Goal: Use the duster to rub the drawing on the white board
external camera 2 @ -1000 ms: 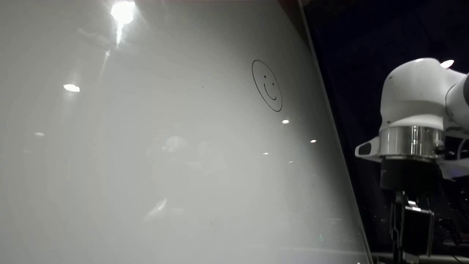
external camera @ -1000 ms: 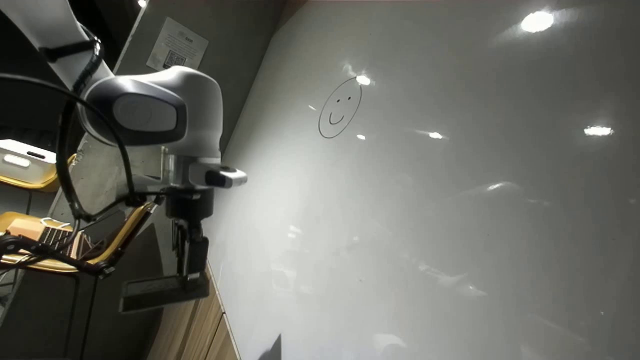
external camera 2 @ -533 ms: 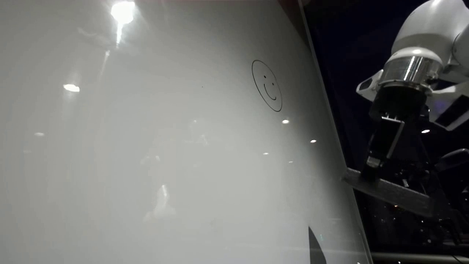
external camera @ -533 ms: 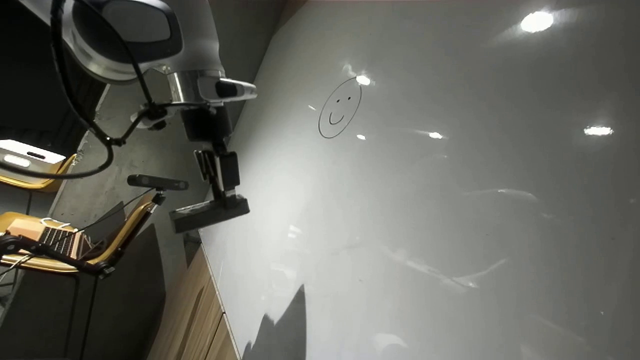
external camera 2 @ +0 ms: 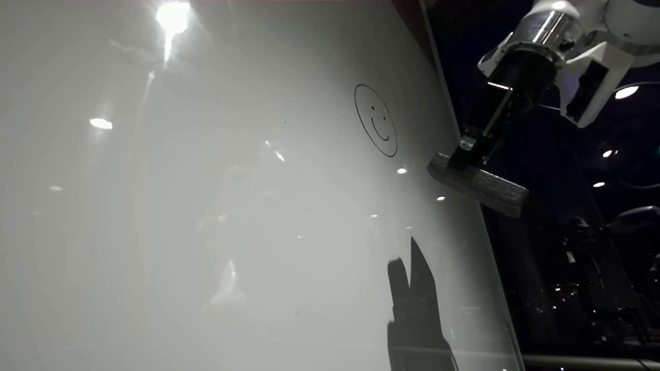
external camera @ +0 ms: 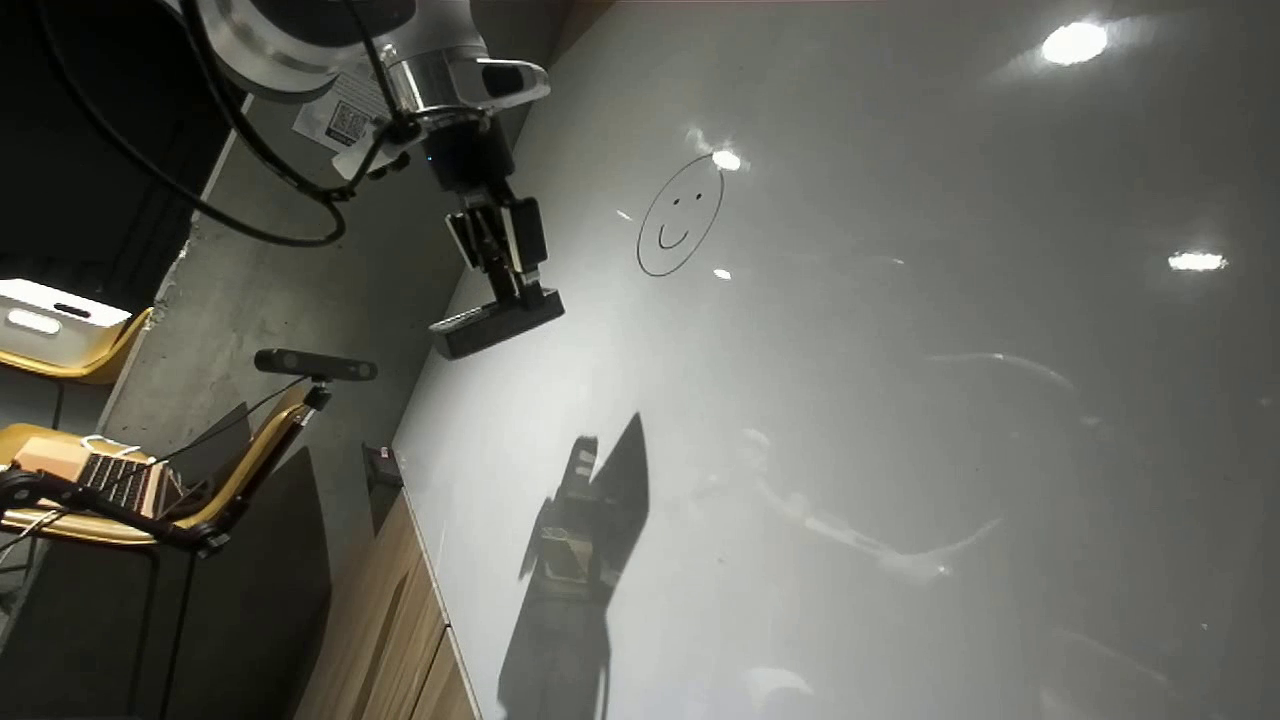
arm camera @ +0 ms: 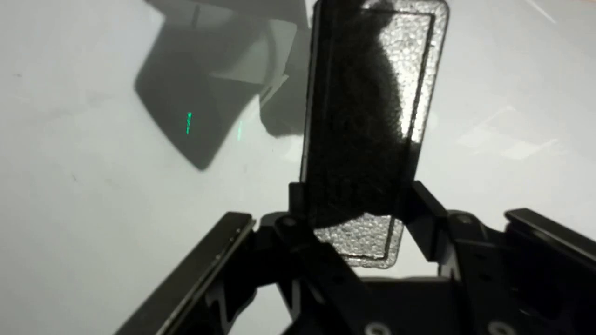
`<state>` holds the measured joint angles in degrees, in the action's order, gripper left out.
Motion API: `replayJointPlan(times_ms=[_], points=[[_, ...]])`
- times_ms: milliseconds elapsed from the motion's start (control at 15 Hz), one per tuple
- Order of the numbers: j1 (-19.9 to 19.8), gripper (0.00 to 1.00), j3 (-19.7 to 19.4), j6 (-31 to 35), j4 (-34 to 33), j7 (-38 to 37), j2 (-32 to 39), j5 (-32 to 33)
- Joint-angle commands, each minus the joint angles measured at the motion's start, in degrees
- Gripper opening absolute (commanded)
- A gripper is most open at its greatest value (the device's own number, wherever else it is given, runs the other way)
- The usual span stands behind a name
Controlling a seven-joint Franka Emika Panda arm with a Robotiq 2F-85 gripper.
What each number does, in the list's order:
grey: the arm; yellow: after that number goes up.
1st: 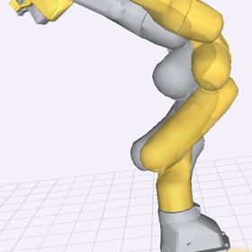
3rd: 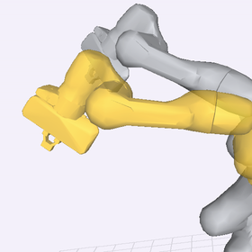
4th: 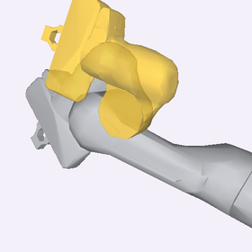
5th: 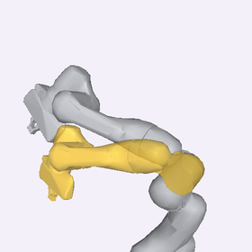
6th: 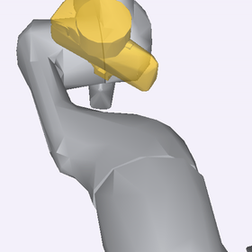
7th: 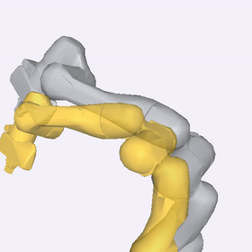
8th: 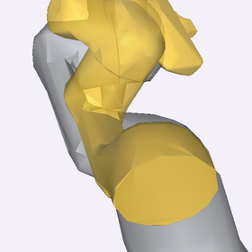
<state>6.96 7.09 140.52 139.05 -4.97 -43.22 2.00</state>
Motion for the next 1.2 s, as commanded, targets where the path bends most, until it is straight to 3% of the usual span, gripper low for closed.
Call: replayJointPlan(times_ms=[0,467,1133], points=[[-1.0,0.29,1.8,0.7,-6.8,-0.9,5.0,-0.3],[-4.7,0.29,1.8,1.0,-17.1,-0.9,12.1,2.6],[-6.5,0.29,2.0,0.3,-21.4,-1.8,15.1,5.3]])
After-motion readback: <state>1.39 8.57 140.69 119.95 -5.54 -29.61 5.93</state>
